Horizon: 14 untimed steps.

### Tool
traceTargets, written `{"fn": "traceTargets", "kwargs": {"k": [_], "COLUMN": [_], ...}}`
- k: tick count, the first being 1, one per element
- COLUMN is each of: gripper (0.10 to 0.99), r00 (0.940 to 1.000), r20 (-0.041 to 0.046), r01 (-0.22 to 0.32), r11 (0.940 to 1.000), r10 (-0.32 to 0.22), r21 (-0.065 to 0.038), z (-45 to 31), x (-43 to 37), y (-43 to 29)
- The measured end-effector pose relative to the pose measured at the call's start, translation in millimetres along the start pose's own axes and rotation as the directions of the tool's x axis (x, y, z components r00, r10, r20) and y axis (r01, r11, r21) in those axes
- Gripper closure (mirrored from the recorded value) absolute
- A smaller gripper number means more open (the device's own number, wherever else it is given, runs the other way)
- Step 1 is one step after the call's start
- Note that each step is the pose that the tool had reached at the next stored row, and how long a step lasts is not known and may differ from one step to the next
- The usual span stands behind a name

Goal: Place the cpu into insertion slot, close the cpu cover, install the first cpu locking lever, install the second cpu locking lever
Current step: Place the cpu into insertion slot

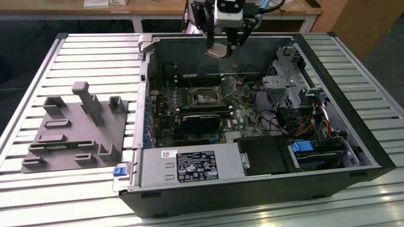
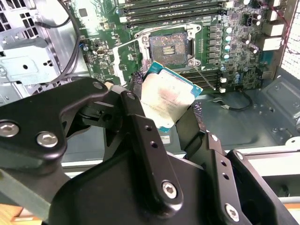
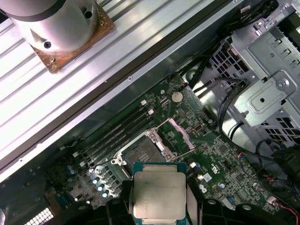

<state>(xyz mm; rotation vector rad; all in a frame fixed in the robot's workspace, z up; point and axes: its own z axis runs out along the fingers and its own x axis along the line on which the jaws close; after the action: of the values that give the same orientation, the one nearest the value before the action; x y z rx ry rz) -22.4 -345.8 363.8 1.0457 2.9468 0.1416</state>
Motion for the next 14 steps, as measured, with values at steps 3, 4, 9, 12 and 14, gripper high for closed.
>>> {"fn": "traceTargets", "kwargs": {"k": [3,4,9,12,14], "gripper": [0.549,0.549,0.549,0.549,0.549], "r00": [0.9999,0.9998,0.9991,0.9984,0.9978], "r20": [0.0013,0.0017,0.0038,0.005,0.0059], "r01": [-0.014,-0.019,-0.042,-0.057,-0.066], "r11": [0.9999,0.9998,0.9991,0.9984,0.9978], "r10": [0.014,0.019,0.042,0.057,0.066], "r21": [0.0,0.0,-0.001,-0.001,-0.001], "z": [0.0,0.0,0.1,0.1,0.1], "x": [0.0,0.0,0.0,0.0,0.0], "y": [0.0,0.0,0.0,0.0,0.0]}}
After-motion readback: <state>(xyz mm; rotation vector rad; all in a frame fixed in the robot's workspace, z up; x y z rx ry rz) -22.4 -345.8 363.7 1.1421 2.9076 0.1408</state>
